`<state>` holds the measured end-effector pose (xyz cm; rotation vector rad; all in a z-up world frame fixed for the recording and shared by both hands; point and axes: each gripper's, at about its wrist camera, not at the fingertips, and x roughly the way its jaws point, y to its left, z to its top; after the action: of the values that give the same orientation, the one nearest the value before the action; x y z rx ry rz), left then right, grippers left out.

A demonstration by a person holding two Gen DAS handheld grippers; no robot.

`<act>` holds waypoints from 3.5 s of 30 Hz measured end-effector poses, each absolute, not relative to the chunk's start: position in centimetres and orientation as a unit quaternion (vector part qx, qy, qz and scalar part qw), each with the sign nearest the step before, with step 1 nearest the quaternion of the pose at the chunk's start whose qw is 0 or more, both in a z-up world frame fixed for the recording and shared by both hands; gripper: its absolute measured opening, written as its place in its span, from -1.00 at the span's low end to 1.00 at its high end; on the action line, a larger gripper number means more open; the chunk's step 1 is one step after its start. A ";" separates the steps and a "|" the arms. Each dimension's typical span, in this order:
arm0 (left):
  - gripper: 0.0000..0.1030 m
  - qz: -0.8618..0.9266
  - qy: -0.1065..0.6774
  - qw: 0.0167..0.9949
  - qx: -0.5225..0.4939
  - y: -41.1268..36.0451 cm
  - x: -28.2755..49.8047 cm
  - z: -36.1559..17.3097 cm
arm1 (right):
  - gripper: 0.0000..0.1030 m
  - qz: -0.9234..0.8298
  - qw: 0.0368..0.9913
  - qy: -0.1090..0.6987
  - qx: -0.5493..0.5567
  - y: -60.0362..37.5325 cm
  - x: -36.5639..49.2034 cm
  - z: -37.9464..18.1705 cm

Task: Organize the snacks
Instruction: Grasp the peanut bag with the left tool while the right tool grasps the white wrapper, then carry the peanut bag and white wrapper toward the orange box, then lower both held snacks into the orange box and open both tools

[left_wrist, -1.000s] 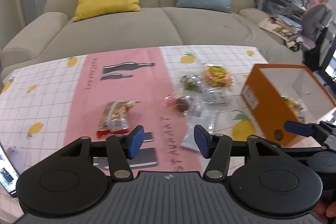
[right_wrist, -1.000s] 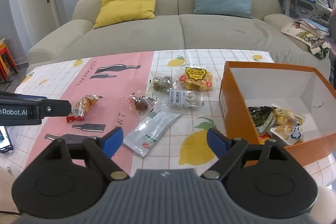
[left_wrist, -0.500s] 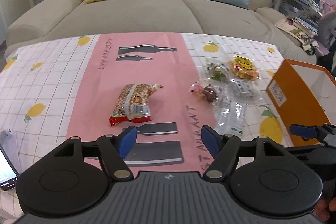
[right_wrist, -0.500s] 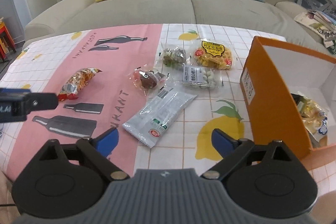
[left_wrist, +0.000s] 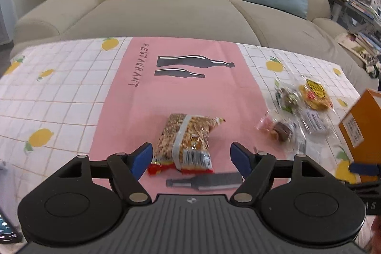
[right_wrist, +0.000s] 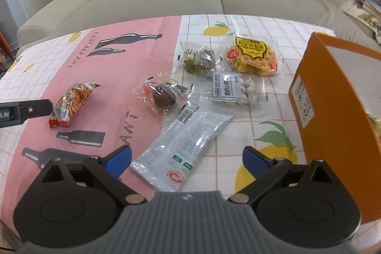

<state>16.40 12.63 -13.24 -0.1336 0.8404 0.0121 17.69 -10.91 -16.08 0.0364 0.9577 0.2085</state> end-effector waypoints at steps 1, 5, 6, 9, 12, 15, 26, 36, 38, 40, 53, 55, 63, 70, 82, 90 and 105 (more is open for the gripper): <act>0.69 0.007 0.409 0.910 -0.074 13.0 16.8 -13.7 | 0.88 0.096 0.877 0.469 0.027 -10.8 18.1 -16.4; 0.69 0.016 0.426 0.900 -0.097 13.9 18.6 -15.4 | 0.88 0.088 0.867 0.488 0.051 -10.1 19.5 -17.8; 0.69 0.018 0.430 0.898 -0.096 14.0 18.9 -15.7 | 0.88 0.080 0.869 0.486 0.048 -10.0 19.7 -18.1; 0.69 0.016 0.436 0.895 -0.090 14.1 19.6 -16.5 | 0.87 0.060 0.875 0.478 0.051 -10.0 20.0 -18.7; 0.69 0.013 0.447 0.890 -0.088 14.1 20.3 -17.4 | 0.85 0.061 0.873 0.480 0.063 -10.2 20.2 -19.2; 0.69 0.014 0.460 0.883 -0.087 13.9 20.8 -18.2 | 0.73 0.062 0.871 0.484 0.058 -10.0 20.3 -19.6; 0.30 0.020 0.450 0.890 -0.066 13.4 20.4 -18.3 | 0.56 0.066 0.888 0.455 -0.023 -7.4 19.9 -20.3; 0.11 0.021 0.453 0.888 -0.078 12.2 18.6 -17.9 | 0.18 0.088 0.889 0.449 -0.023 -9.0 18.8 -19.9; 0.08 0.020 0.457 0.886 -0.081 11.8 18.2 -17.7 | 0.12 0.095 0.887 0.451 -0.017 -9.5 18.4 -19.8; 0.07 0.017 0.458 0.885 -0.084 11.5 17.7 -17.6 | 0.09 0.101 0.884 0.456 -0.006 -10.0 18.0 -19.6; 0.04 0.012 0.443 0.890 -0.107 9.9 13.4 -15.1 | -0.01 0.133 0.879 0.456 0.047 -12.3 14.8 -16.8; 0.04 0.011 0.439 0.892 -0.107 9.6 12.7 -14.3 | -0.01 0.142 0.882 0.447 0.047 -12.6 14.1 -15.8; 0.03 -0.003 0.422 0.900 -0.108 7.3 10.6 -10.0 | -0.02 0.174 0.899 0.399 0.052 -14.8 11.2 -11.4; 0.03 -0.044 0.421 0.899 -0.115 3.9 10.2 -6.1 | -0.02 0.181 0.912 0.363 0.068 -19.1 9.4 -7.4; 0.03 -0.174 0.415 0.889 -0.088 -6.7 13.6 -1.2 | -0.03 0.141 0.929 0.343 0.013 -29.6 10.7 -2.7; 0.02 -0.242 0.431 0.868 -0.045 -14.7 18.6 -1.5 | -0.03 0.097 0.922 0.375 -0.014 -36.6 15.2 -3.2; 0.02 -0.258 0.490 0.828 0.087 -24.4 24.0 -8.3 | -0.03 0.064 0.873 0.482 -0.023 -41.4 22.6 -10.8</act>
<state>23.98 -24.37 -8.29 0.1839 1.0413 -0.5484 22.62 -41.44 -10.79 -0.0488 1.0070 0.1338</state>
